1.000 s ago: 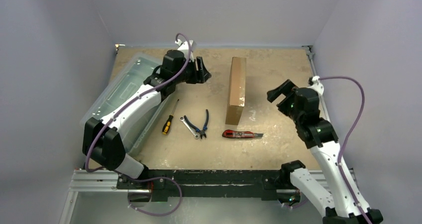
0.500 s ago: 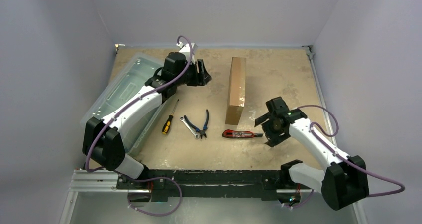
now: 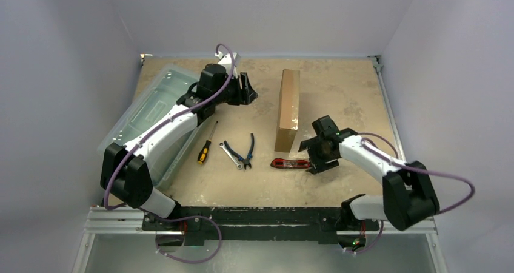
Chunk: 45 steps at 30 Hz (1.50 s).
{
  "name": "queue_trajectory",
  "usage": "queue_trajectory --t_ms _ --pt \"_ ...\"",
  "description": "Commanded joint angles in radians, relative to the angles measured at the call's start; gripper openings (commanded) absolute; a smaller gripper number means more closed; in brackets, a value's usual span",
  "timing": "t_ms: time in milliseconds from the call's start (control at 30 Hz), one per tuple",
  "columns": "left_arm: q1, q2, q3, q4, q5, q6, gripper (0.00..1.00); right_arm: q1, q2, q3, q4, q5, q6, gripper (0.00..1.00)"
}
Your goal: Unpack the express box
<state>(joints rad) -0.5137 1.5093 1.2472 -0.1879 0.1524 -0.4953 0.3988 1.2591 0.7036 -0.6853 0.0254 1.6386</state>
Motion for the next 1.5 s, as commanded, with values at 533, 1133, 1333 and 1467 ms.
queue_trajectory --t_ms 533,1133,1333,1467 --pt "0.016 -0.003 0.001 0.038 0.036 -0.02 0.54 0.069 0.257 0.027 -0.08 -0.013 0.037 0.24" --pt "0.016 -0.019 -0.027 0.119 0.16 -0.054 0.57 0.068 -0.43 0.039 0.027 0.446 -0.709 0.0" --pt "0.007 -0.02 -0.064 0.245 0.277 -0.079 0.61 0.068 -0.656 0.115 0.274 0.205 -1.163 0.0" --pt "0.007 -0.007 -0.109 0.439 0.456 -0.164 0.61 0.069 -0.588 0.262 0.201 0.146 -1.32 0.0"
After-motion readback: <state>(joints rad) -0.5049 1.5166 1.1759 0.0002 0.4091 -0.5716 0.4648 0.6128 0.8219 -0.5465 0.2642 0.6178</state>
